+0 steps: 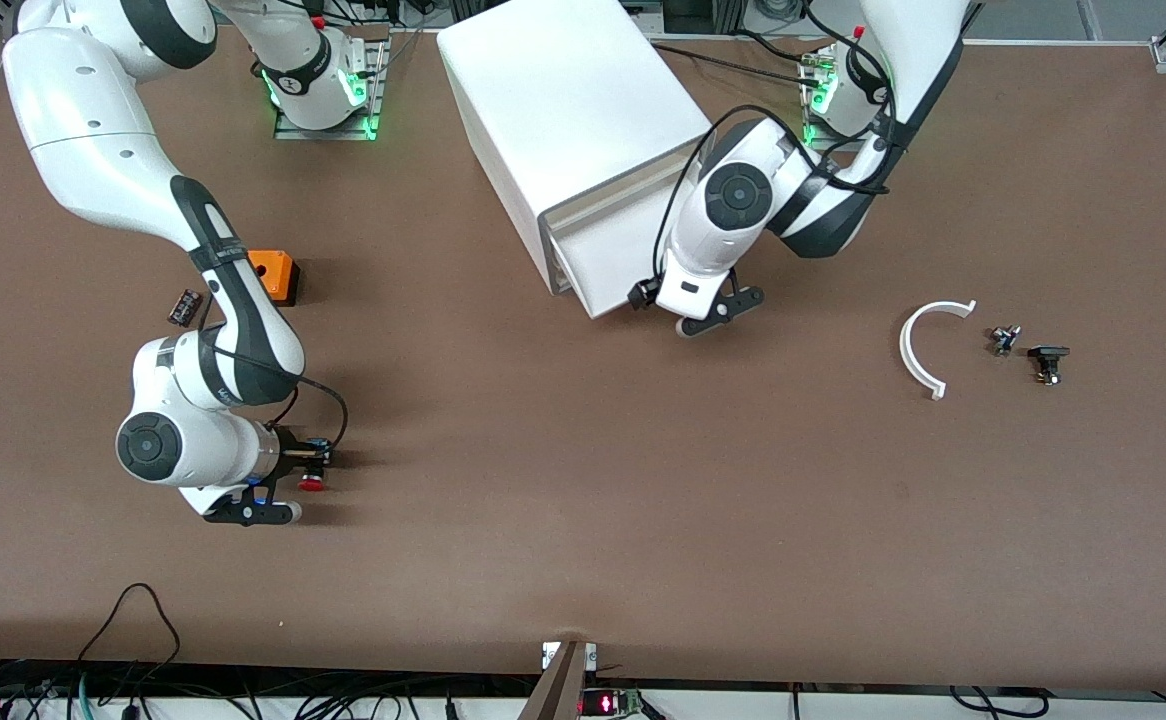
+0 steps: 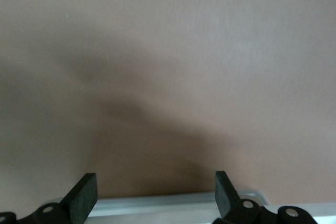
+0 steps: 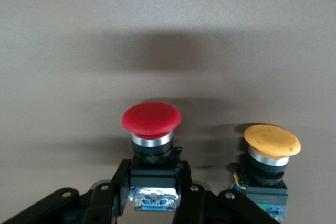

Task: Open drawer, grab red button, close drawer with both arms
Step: 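Set the red button down with the right gripper while the left gripper shuts the drawer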

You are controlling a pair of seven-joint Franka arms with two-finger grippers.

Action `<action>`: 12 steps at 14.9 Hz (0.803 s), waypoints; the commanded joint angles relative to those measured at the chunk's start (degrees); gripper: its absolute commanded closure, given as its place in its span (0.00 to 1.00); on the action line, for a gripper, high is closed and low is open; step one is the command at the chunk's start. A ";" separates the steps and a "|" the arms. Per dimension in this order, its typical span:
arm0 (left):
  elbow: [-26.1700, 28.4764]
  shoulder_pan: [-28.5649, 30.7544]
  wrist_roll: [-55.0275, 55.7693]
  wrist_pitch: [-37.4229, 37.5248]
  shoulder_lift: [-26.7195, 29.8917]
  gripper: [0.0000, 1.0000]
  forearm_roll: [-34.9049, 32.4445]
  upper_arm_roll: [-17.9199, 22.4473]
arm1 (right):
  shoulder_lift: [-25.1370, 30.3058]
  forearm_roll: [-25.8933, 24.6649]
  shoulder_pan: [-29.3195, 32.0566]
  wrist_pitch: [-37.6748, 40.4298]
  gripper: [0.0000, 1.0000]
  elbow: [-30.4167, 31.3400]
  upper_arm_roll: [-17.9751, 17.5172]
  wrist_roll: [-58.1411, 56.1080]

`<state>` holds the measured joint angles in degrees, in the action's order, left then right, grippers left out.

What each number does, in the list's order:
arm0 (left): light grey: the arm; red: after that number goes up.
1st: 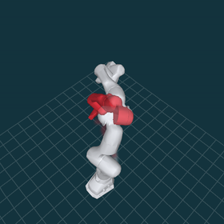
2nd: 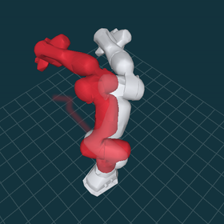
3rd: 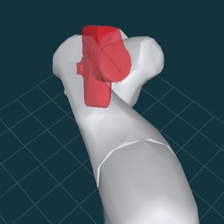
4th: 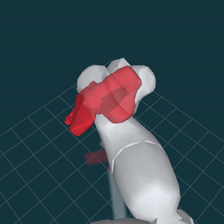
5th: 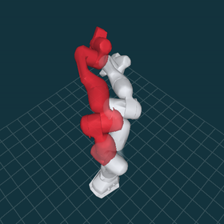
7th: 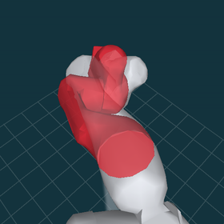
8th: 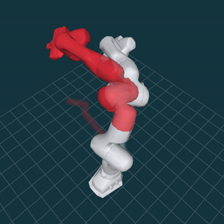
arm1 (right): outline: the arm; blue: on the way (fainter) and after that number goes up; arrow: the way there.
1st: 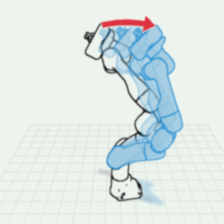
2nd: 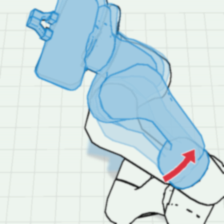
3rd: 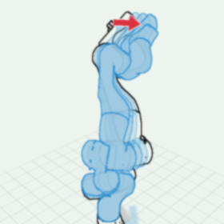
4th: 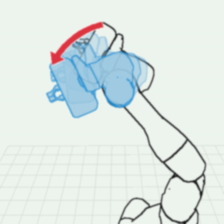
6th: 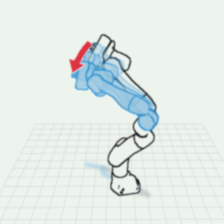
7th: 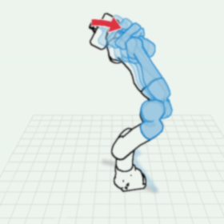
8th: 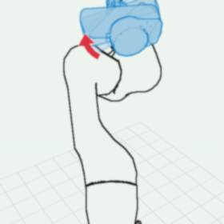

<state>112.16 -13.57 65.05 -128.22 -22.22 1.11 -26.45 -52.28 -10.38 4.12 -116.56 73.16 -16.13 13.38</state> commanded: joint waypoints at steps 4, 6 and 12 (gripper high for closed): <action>0.52 -0.15 2.10 4.45 0.42 0.01 -1.11 -5.10 | 0.60 0.00 0.54 -0.86 0.19 1.45 -0.48 1.56; 0.52 -0.23 2.01 5.52 0.34 0.01 0.72 -5.98 | 0.86 0.00 0.72 -0.51 0.01 1.28 -0.39 1.39; 0.52 -0.41 1.22 5.52 -0.63 0.01 6.00 -7.21 | 4.28 -0.43 1.15 2.12 0.01 0.93 -0.48 0.16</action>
<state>112.56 -13.98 66.55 -123.30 -22.78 4.85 -33.23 -50.78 -10.36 4.32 -116.36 73.27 -16.15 13.92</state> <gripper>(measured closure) 0.009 0.004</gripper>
